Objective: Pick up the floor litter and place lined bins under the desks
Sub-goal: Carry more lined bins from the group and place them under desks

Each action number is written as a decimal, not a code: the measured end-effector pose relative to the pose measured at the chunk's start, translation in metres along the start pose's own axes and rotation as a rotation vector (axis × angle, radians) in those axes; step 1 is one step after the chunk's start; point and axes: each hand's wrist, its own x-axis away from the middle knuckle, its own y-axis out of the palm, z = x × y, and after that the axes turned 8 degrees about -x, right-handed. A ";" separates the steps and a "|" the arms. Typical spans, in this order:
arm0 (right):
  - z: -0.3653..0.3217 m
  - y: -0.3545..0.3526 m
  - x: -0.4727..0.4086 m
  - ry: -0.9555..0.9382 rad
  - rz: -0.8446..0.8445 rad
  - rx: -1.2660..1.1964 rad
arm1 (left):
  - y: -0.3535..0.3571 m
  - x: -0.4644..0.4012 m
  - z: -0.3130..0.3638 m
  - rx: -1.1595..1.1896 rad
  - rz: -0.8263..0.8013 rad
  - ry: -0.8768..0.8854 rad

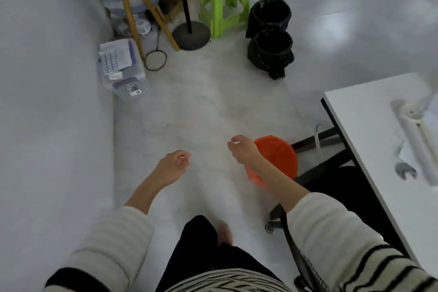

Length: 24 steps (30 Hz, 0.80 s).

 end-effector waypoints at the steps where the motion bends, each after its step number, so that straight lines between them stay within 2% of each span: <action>1: -0.013 -0.006 -0.020 0.005 0.003 -0.008 | -0.010 -0.023 0.009 -0.007 -0.001 -0.003; 6: -0.080 -0.050 -0.133 0.033 0.038 -0.063 | -0.065 -0.159 0.066 -0.029 0.088 0.009; 11: -0.155 -0.108 -0.246 0.123 0.128 -0.214 | -0.128 -0.300 0.142 -0.095 0.024 0.072; 16: -0.215 -0.170 -0.358 0.234 0.267 -0.393 | -0.184 -0.433 0.250 -0.208 -0.048 0.148; 20: -0.236 -0.226 -0.428 0.293 0.299 -0.440 | -0.193 -0.523 0.325 -0.283 -0.119 0.175; 24: -0.256 -0.295 -0.508 0.293 0.347 -0.387 | -0.179 -0.610 0.392 -0.339 -0.159 0.173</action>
